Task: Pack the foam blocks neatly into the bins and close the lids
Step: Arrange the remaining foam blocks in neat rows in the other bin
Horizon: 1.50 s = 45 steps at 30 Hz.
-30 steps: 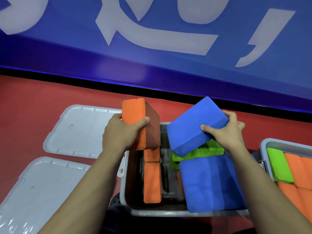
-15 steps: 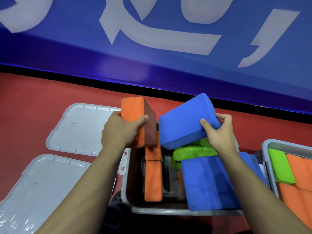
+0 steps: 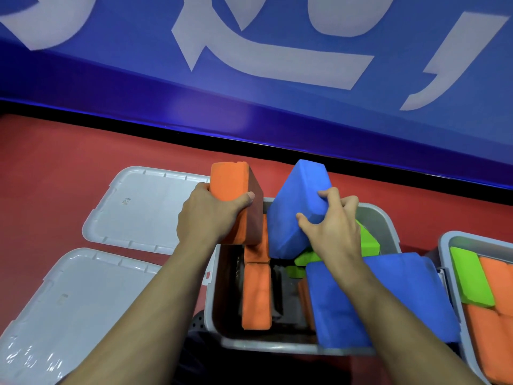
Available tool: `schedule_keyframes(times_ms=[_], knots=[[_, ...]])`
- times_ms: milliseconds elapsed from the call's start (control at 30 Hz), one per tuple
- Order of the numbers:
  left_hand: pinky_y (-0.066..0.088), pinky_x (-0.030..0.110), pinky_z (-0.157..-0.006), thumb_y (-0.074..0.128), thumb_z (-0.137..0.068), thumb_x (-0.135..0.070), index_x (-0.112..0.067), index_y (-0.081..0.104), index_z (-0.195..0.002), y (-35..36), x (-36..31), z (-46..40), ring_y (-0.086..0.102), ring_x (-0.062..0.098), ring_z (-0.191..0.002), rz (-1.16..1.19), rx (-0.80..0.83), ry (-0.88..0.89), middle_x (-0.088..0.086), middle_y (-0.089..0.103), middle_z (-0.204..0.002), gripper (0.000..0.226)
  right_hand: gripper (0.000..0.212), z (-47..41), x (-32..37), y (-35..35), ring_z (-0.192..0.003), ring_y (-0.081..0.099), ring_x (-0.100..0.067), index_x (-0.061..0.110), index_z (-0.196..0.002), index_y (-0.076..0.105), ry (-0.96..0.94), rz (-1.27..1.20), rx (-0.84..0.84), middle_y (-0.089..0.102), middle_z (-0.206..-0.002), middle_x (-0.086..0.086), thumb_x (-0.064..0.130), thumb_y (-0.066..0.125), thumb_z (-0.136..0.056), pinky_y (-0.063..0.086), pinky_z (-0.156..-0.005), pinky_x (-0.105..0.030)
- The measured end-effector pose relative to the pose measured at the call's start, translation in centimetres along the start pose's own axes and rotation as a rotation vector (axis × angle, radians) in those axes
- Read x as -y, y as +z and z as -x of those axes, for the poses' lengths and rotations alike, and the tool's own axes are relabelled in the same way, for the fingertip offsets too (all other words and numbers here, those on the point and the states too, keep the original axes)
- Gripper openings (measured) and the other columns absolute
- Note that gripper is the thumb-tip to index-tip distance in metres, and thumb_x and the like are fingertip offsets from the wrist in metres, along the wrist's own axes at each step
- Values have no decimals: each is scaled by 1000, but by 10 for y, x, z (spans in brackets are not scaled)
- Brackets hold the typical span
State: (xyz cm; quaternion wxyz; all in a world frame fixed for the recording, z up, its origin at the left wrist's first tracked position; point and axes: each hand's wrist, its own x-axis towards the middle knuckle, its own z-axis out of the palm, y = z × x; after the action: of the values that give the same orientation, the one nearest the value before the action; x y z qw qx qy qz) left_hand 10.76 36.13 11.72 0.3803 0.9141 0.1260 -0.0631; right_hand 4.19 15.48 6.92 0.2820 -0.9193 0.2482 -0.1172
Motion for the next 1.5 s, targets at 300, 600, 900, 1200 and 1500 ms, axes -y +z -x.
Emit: schedule_keyframes(times_ms=[300,600,900,1200,1500], knots=[[54,44,-88,77,-67,-72,-19,56,-128,1,3,0,64,32,-106,-22,11,6,2,65,-117,84,53,6,18,15,-68,60,-37,27,-120,51,-86,228,-39,36,-116,-5,44,80,-79,50,-61,-40],[55,44,-86,75,-68,-73,-21,56,-125,8,3,3,64,30,-102,-42,54,-4,-3,62,-106,79,58,17,-17,61,-84,64,-38,30,-121,49,-31,160,204,37,-122,-2,50,81,-77,52,-72,-41],[54,41,-83,75,-70,-72,-20,56,-121,16,6,2,64,29,-100,-38,84,-18,-2,63,-107,75,51,-7,-31,88,-98,63,-30,18,-113,54,193,-8,480,62,-116,-7,51,77,-81,52,-85,-36],[54,44,-88,75,-70,-72,-21,54,-128,18,8,1,64,29,-106,-48,86,-3,-3,62,-113,80,63,-25,-28,103,-102,67,-39,0,-118,54,310,102,572,66,-114,-19,55,66,-90,58,-76,-41],[46,36,-78,74,-71,-71,-25,53,-125,16,10,-6,55,24,-92,-46,60,-25,-9,53,-100,74,121,-44,-1,129,-68,66,-43,7,-151,4,626,5,752,54,-107,-29,43,89,-72,59,-71,-60]])
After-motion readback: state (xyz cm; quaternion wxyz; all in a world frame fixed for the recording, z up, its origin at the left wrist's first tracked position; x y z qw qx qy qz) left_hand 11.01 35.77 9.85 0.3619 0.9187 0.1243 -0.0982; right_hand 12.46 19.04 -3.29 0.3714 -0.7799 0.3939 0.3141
